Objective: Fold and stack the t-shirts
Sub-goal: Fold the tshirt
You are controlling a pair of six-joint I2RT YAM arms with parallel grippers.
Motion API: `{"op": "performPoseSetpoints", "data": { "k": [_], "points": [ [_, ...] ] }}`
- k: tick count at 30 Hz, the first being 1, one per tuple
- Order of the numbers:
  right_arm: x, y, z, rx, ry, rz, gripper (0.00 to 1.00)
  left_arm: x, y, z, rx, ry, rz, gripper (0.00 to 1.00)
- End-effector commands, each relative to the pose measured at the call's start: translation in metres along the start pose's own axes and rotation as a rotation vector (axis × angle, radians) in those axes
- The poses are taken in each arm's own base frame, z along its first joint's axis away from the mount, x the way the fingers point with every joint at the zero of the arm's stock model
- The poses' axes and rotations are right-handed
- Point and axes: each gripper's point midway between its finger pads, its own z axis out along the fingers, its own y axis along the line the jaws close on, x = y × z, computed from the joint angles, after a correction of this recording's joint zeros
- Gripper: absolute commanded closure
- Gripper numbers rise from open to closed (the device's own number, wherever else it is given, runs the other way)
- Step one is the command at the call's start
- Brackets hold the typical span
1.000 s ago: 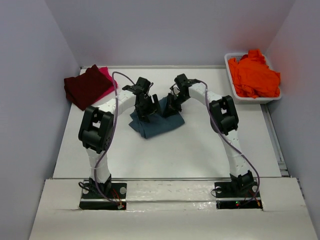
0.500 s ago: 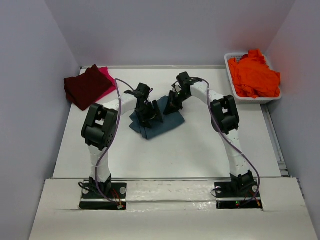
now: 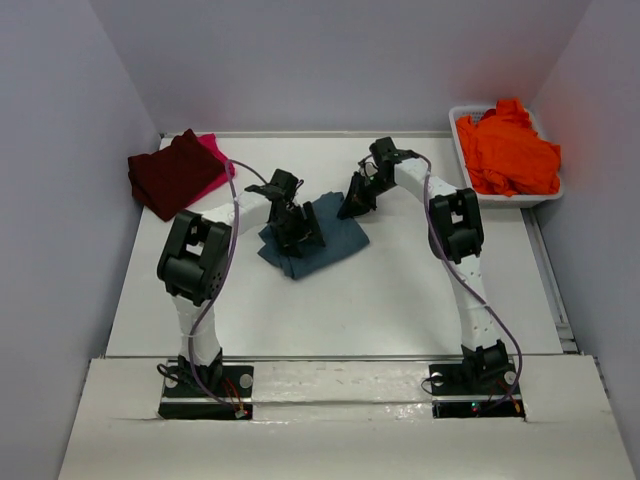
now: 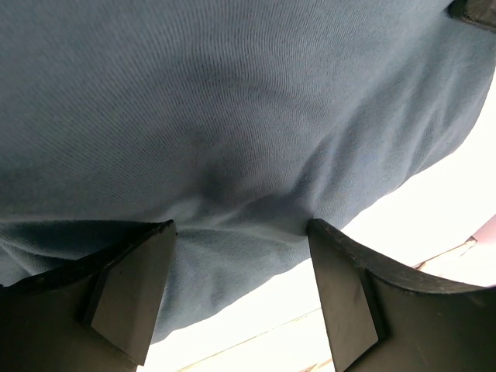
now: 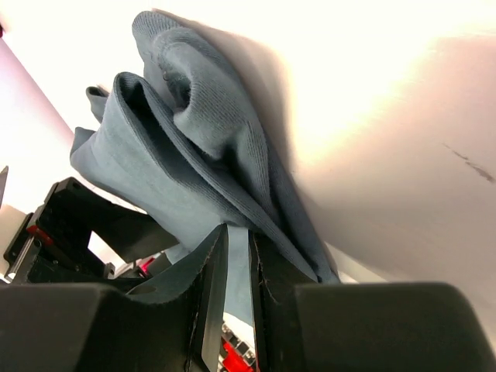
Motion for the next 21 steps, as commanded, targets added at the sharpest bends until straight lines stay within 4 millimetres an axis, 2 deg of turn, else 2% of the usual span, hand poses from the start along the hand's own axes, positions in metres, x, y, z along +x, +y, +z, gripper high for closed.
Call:
{"op": "performPoseSetpoints", "data": {
  "k": [1,7,11,18,21],
  "points": [
    [-0.013,-0.012,0.004,0.034,-0.04,-0.01,0.77,0.021,0.039,-0.005,-0.145,0.045,-0.004,0.17],
    [-0.012,-0.013,0.004,0.038,-0.04,-0.014,0.77,0.017,0.051,-0.009,-0.171,0.032,-0.016,0.17],
    [-0.01,-0.015,0.002,0.047,-0.044,-0.022,0.77,0.004,0.061,-0.011,-0.195,0.005,-0.035,0.17],
    [0.006,-0.027,0.002,0.068,-0.015,-0.013,0.77,-0.019,0.071,-0.008,-0.224,-0.007,-0.048,0.17],
    [0.014,-0.032,0.001,0.079,-0.001,-0.003,0.77,-0.025,0.068,-0.005,-0.225,-0.005,-0.035,0.17]
  ]
}}
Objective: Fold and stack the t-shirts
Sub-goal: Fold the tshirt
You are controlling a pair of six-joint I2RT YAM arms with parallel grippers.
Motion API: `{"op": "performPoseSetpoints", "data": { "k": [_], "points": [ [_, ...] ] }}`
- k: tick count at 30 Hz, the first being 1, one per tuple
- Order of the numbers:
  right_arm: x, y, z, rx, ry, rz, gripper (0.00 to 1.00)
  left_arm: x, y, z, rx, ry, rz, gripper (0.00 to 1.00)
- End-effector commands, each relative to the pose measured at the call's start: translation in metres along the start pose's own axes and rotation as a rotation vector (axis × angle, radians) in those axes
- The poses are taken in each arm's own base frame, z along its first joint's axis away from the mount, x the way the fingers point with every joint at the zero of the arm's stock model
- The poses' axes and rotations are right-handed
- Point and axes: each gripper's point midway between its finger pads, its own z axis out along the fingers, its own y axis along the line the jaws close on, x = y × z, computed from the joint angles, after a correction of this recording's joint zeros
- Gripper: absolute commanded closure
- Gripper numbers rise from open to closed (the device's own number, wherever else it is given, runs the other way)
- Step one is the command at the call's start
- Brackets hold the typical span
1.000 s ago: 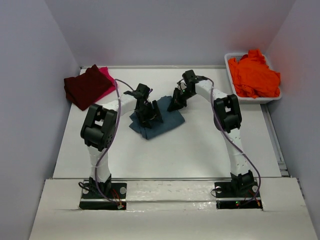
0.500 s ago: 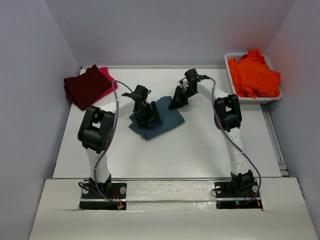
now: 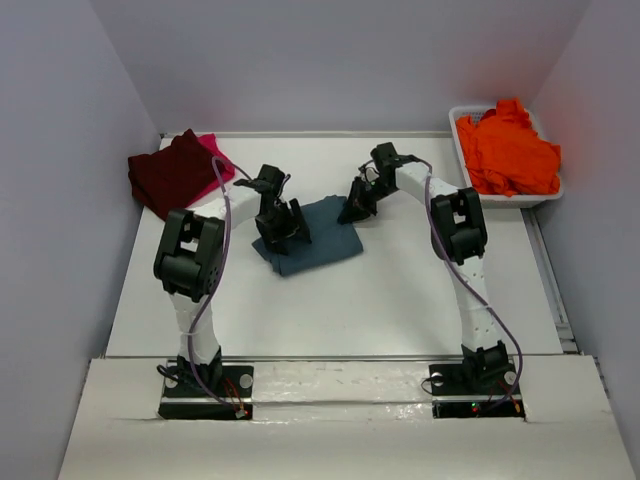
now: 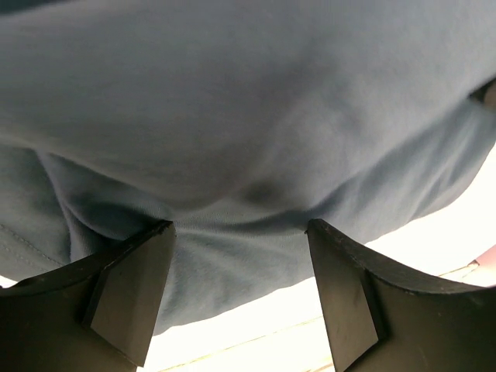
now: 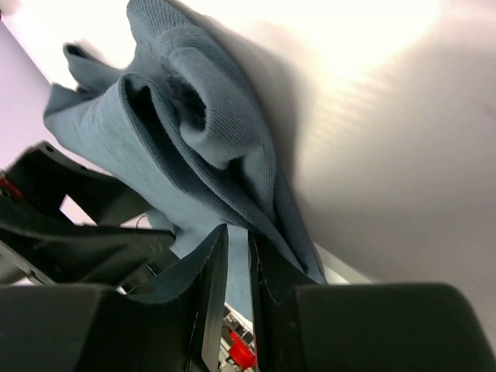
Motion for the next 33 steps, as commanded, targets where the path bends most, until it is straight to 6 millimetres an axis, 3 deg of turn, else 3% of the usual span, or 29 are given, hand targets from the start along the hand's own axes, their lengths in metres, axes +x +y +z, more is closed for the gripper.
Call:
{"op": "performPoseSetpoints", "data": {
  "k": [1,6,12,20,33],
  "points": [
    [0.001,-0.028,-0.001,0.097,-0.033,-0.016,0.77,-0.008,0.039,0.01,-0.17,0.009,0.025,0.17],
    [0.015,-0.033,-0.005,0.104,-0.034,-0.001,0.77,-0.024,0.043,0.015,-0.196,0.016,0.049,0.17],
    [0.033,-0.045,-0.006,0.117,-0.022,0.023,0.77,-0.044,0.034,0.027,-0.204,0.036,0.102,0.17],
    [0.036,-0.053,-0.013,0.121,-0.035,0.049,0.77,-0.067,0.019,0.035,-0.195,0.036,0.141,0.17],
    [0.027,-0.045,-0.016,0.119,-0.039,0.039,0.77,-0.061,0.026,0.047,-0.197,0.076,0.152,0.17]
  ]
}}
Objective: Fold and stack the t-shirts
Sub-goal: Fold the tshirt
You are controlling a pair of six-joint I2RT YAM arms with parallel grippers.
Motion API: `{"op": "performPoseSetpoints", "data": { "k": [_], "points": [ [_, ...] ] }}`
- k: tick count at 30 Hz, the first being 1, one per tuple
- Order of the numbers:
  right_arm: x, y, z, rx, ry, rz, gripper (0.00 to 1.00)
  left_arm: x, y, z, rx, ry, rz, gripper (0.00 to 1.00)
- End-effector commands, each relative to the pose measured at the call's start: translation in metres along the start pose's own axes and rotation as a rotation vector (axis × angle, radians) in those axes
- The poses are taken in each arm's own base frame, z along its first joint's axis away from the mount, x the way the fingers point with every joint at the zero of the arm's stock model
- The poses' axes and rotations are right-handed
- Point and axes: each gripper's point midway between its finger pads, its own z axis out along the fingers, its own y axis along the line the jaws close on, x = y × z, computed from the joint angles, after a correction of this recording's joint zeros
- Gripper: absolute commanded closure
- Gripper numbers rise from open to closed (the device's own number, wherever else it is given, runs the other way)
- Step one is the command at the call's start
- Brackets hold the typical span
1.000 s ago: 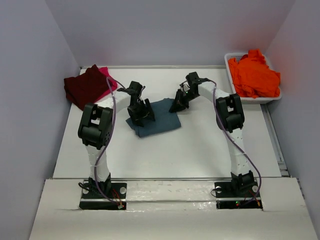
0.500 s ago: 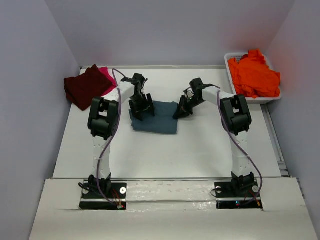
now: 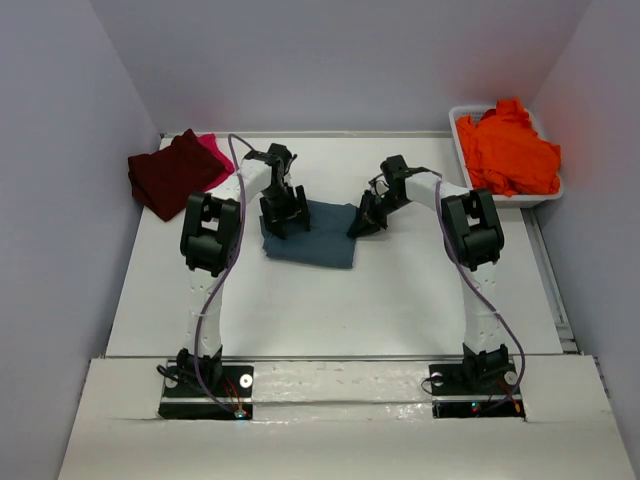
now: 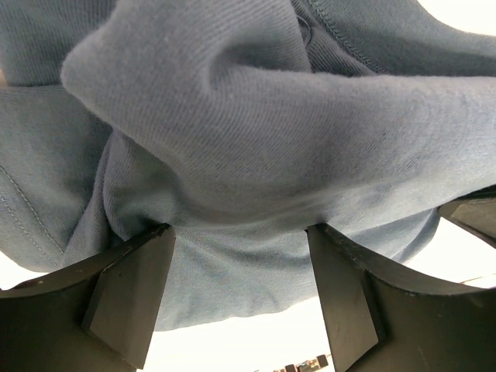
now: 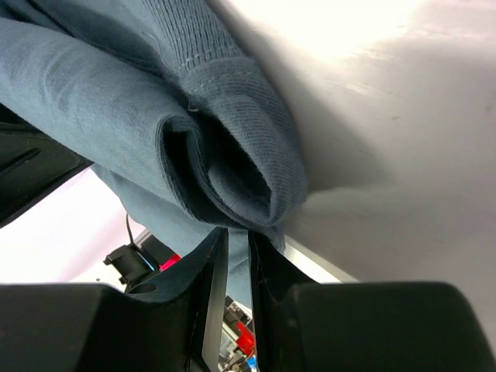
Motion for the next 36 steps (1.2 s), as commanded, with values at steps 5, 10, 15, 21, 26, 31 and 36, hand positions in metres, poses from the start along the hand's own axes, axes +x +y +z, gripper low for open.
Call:
{"op": "performPoseSetpoints", "data": {
  "k": [5,10,15,21,26,31,36],
  "points": [
    [-0.017,-0.019,0.001,0.099,-0.053,-0.021,0.77,-0.008,0.031,0.043,-0.074,-0.01,0.038,0.17],
    [-0.021,-0.015,0.001,0.09,-0.055,-0.025,0.77,-0.005,0.036,0.043,-0.09,-0.009,0.041,0.17],
    [-0.027,-0.011,0.001,0.086,-0.055,-0.032,0.77,0.001,0.04,0.043,-0.095,0.0,0.037,0.17],
    [-0.032,-0.008,0.002,0.081,-0.054,-0.038,0.77,0.007,0.044,0.044,-0.103,0.008,0.035,0.17],
    [-0.031,-0.01,0.003,0.085,-0.049,-0.041,0.77,0.009,0.044,0.044,-0.096,0.008,0.032,0.16],
    [-0.032,-0.009,0.001,0.089,-0.054,-0.051,0.77,-0.002,0.038,0.032,-0.09,-0.043,0.043,0.15],
    [-0.034,-0.009,0.0,0.096,-0.054,-0.056,0.77,-0.005,0.036,0.03,-0.094,-0.046,0.045,0.15]
  ]
}}
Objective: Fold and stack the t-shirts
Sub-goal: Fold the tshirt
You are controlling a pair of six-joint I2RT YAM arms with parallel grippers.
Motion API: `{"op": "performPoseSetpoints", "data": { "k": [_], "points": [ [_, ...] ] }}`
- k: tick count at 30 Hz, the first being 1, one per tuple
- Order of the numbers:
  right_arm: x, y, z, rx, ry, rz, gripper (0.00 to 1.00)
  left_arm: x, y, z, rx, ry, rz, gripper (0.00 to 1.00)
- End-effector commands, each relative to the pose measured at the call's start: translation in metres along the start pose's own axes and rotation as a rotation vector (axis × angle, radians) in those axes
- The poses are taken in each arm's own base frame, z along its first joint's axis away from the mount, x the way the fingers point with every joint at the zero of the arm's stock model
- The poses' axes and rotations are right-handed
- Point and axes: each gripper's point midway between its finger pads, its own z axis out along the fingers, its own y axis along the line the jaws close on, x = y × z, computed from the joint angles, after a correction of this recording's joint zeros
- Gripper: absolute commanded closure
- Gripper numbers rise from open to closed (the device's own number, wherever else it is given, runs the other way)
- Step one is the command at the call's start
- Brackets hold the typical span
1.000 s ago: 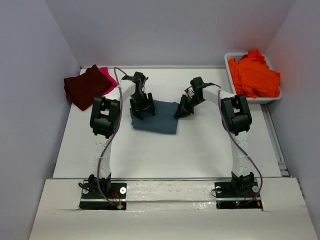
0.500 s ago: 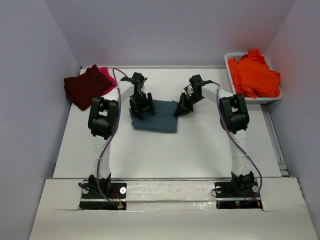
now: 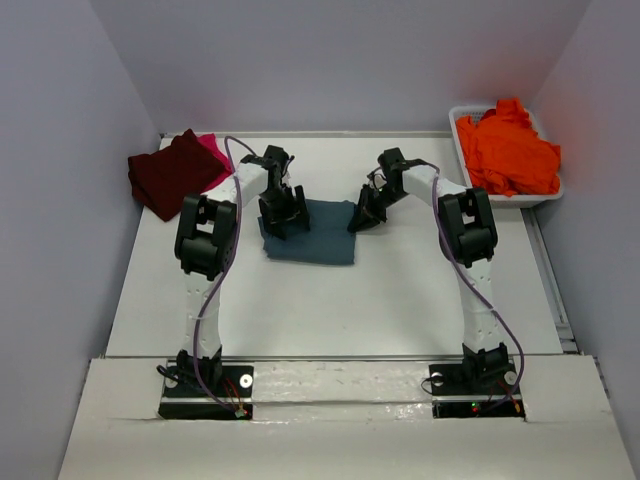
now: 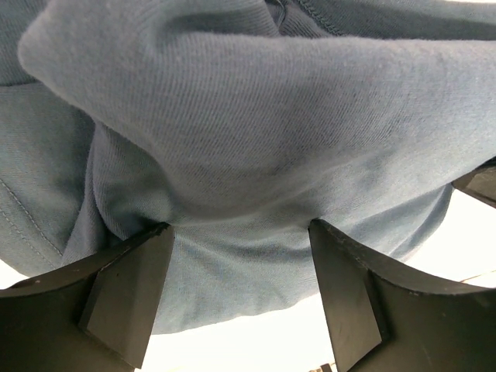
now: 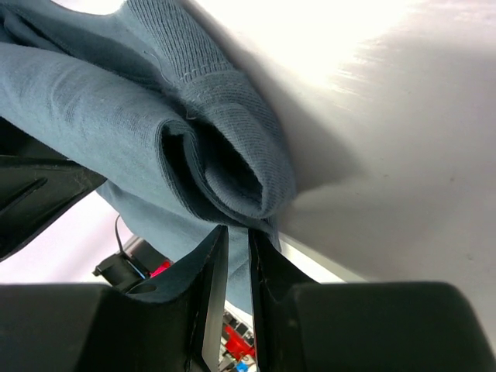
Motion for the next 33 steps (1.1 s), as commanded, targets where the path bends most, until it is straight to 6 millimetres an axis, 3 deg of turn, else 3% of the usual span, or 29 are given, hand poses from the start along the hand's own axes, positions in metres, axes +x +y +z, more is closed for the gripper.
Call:
{"op": "performPoseSetpoints", "data": {
  "k": [1,28,32,33],
  "points": [
    [-0.017,-0.015,-0.001,0.052,-0.05,-0.026,0.77,-0.003,0.037,0.031,-0.13,-0.001,0.032,0.15],
    [-0.022,-0.01,-0.001,0.048,-0.046,-0.022,0.77,0.031,0.042,0.045,-0.129,0.073,0.054,0.17],
    [-0.029,-0.004,-0.003,0.038,-0.056,-0.03,0.77,0.05,0.04,0.047,-0.134,0.107,0.08,0.17],
    [-0.03,-0.006,0.0,0.042,-0.049,-0.027,0.77,0.063,0.036,0.048,-0.138,0.126,0.101,0.18]
  ]
}}
